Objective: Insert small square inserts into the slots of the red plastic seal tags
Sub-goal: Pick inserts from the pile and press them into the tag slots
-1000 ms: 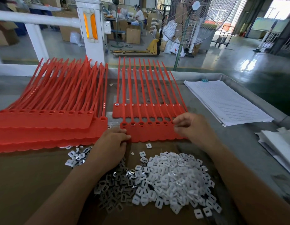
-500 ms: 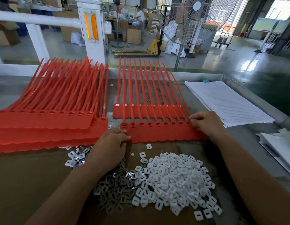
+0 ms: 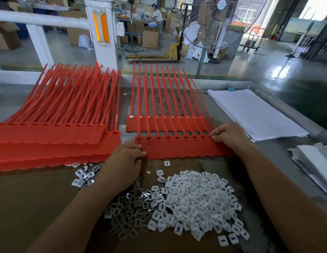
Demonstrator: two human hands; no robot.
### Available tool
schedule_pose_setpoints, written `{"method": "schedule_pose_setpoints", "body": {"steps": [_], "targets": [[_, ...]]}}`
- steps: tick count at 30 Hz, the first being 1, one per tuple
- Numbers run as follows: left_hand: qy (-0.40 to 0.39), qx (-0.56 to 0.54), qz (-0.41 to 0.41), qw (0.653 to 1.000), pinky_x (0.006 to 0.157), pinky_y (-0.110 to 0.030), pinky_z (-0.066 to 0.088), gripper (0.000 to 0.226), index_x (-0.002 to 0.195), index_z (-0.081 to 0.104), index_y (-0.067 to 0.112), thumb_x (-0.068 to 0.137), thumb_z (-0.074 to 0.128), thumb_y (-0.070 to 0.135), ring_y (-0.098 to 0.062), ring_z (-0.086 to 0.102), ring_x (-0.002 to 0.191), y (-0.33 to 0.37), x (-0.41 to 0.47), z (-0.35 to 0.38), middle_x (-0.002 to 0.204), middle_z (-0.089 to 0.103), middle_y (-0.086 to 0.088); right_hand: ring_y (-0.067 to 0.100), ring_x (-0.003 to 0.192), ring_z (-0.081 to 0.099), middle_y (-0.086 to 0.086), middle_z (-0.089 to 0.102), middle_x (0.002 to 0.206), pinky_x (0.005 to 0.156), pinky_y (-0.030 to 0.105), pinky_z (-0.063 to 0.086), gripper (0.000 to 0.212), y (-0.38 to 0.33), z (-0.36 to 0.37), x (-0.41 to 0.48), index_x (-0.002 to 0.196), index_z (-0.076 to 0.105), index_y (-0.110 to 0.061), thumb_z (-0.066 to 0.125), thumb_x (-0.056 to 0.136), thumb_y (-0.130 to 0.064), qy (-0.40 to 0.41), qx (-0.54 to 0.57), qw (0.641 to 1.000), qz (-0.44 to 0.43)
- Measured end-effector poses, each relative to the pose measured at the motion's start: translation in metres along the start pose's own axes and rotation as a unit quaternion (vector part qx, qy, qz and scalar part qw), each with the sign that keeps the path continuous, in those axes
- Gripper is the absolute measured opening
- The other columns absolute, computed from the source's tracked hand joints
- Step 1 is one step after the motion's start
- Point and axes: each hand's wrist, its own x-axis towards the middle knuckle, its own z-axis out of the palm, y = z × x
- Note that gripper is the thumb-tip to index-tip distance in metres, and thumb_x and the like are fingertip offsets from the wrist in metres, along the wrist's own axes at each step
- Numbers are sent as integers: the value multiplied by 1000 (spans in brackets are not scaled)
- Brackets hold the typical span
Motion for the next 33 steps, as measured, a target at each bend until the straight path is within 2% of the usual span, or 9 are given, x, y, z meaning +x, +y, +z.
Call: {"method": "schedule_pose_setpoints", "body": {"steps": [3, 7, 11, 13, 18, 21, 24, 28, 33], "targets": [[1, 1, 2, 1000, 98, -14, 16, 32, 120, 59, 18, 90, 48, 10, -11, 36, 126, 1, 0, -1, 135, 47, 4, 14, 80, 55, 6, 64, 85, 60, 18, 40, 15, -1, -1, 1, 87, 71, -5, 70, 74, 2, 16, 38, 999, 29], [-2, 2, 2, 1000, 100, -15, 17, 33, 121, 58, 18, 91, 48, 11, -10, 35, 127, 1, 1, -1, 136, 46, 5, 8, 64, 50, -1, 59, 69, 49, 14, 37, 16, -4, -3, 1, 84, 70, -6, 70, 71, 4, 20, 73, 995, 61], [-1, 1, 1, 1000, 99, -15, 17, 32, 120, 59, 17, 91, 48, 11, -10, 35, 126, 1, 1, -1, 135, 47, 5, 7, 63, 52, -3, 60, 70, 50, 14, 38, 17, -1, -3, 0, 88, 70, -6, 72, 73, 2, 18, 78, 995, 58], [1, -1, 0, 1000, 99, -14, 16, 32, 120, 59, 17, 91, 48, 10, -11, 35, 126, 1, 1, -1, 135, 47, 5, 5, 62, 50, -3, 59, 70, 46, 9, 39, 16, 2, -2, -1, 90, 70, -5, 70, 75, 1, 20, 87, 995, 43], [-1, 1, -1, 1000, 100, -14, 16, 32, 120, 59, 19, 91, 48, 11, -10, 34, 127, -2, 1, 1, 135, 47, 6, -2, 65, 49, -4, 60, 76, 55, 6, 35, 10, -4, 2, -14, 87, 69, -13, 68, 80, -7, 53, 16, 996, -74], [-1, 4, -1, 1000, 99, -13, 15, 32, 120, 59, 20, 91, 47, 12, -10, 34, 127, -3, 2, 2, 135, 46, 6, -6, 68, 53, -17, 59, 72, 60, 3, 36, 16, -21, 11, -38, 77, 67, -23, 69, 79, -8, -34, -7, 987, -158], [-6, 9, -1, 1000, 102, -16, 17, 32, 120, 59, 21, 91, 47, 13, -10, 34, 127, -3, 3, 2, 136, 46, 6, -12, 73, 57, -25, 59, 74, 66, 5, 42, 16, -43, 25, -69, 74, 64, -34, 68, 80, -20, -141, -81, 961, -222], [-7, 15, -1, 1000, 104, -20, 20, 33, 120, 58, 21, 90, 48, 13, -10, 34, 127, -5, 3, 3, 136, 45, 7, -11, 68, 56, -21, 61, 76, 71, 8, 48, 6, -67, 46, -106, 87, 69, -24, 65, 83, -22, -247, -109, 915, -299], [-9, 6, 2, 1000, 103, -19, 22, 32, 118, 61, 18, 89, 50, 10, -11, 37, 124, -5, 5, 5, 134, 48, 4, -5, 77, 43, -7, 64, 101, 65, 2, 31, 21, -75, 68, -124, 104, 70, -20, 62, 85, -23, -279, -166, 871, -370]]}}
